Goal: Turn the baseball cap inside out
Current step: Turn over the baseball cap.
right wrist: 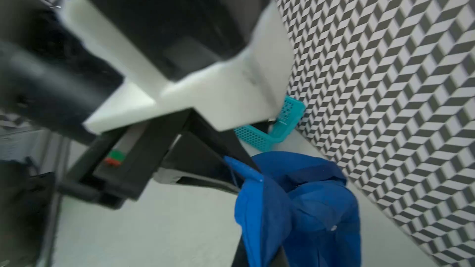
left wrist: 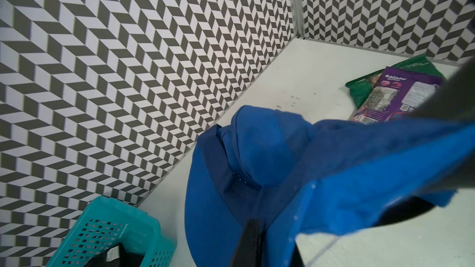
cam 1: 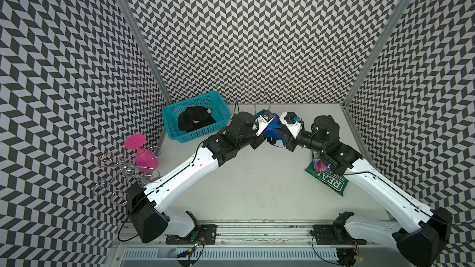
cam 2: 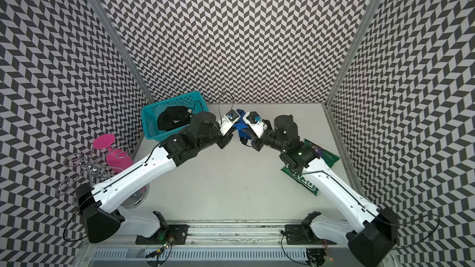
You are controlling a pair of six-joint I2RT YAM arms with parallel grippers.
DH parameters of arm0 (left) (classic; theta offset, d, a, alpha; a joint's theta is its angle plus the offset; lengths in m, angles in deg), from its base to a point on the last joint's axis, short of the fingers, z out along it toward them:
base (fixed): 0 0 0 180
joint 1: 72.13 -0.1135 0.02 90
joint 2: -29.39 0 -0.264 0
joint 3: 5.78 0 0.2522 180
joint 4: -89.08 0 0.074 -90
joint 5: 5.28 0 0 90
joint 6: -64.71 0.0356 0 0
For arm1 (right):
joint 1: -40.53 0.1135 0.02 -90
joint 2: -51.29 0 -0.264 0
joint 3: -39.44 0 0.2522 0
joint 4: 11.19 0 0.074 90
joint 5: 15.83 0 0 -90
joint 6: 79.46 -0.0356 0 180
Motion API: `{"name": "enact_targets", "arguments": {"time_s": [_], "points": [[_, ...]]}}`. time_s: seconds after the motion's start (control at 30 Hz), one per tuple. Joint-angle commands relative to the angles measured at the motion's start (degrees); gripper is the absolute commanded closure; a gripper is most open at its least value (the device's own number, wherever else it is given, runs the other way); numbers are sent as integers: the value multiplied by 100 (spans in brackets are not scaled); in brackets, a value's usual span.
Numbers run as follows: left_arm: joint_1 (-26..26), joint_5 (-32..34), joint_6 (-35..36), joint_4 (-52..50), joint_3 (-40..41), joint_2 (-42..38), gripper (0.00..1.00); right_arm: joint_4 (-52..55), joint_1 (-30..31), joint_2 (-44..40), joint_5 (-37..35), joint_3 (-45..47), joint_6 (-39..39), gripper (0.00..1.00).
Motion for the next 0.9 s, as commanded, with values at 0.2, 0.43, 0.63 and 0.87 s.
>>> {"name": "enact_targets", "arguments": {"time_s": [0.2,0.43,0.63,0.87], "points": [[-541,-1164,-14,624,391,-124,82,1689,-132,456,3105,-920,-603,100],[-814,-2893,-906,1905,1019,-76,73,193,-170,412,4213,-364,-2009,100],[-1015,-2172,-1802,2265,1396,-70,30,-1582,-750,43,3179,326,-3634,98],[-1109,-627,-1682,1599,1630,-377,0,-1542,-1218,520,3175,108,-3925,98]]}}
